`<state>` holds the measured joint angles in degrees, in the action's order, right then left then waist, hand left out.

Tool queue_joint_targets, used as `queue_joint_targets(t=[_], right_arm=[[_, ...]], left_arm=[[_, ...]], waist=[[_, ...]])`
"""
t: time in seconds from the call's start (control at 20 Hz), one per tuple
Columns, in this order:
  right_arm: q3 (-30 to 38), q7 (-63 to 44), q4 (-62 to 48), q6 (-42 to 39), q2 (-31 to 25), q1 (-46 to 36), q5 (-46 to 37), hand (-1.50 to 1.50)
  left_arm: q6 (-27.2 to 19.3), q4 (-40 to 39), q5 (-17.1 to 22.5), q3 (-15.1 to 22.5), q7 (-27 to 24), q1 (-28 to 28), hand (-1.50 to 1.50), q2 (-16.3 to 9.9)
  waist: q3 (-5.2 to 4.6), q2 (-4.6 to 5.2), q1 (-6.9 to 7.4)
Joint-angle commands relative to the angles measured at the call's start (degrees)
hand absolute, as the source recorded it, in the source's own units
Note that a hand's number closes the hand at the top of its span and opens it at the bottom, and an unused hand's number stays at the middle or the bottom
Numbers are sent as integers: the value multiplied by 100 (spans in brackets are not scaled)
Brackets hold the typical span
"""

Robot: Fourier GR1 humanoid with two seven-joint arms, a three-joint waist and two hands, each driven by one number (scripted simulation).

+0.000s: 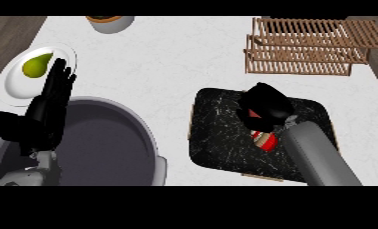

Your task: Pick the bell pepper from the tray and place it in the tiered shelf

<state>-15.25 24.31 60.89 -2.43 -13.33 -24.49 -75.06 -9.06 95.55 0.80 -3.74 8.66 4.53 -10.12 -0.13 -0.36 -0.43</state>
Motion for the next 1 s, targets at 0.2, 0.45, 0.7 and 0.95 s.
queue_joint_targets(t=[0.2, 0.45, 0.7, 0.95], right_arm=[[1673, -2560, 63, -574, 468, 746, 811, 150], [1552, -3459, 2256, -1550, 1004, 1384, 1272, 150], [1985, -4068, 3809, -1639, 1317, 1195, 2311, 150], [2141, -5405, 5514, -1718, 1328, 1194, 2489, 150]], left_arm=[[9, 9, 30, -104, -141, -264, 0, -14], [72, 338, 73, -34, 96, -371, 0, -11], [2, 238, -118, 36, -40, -335, 0, 5], [-117, 323, -161, 122, 130, -186, 0, 136]], waist=[[0, -11, -179], [1, -39, -120], [4, -50, -140], [5, -39, -144]])
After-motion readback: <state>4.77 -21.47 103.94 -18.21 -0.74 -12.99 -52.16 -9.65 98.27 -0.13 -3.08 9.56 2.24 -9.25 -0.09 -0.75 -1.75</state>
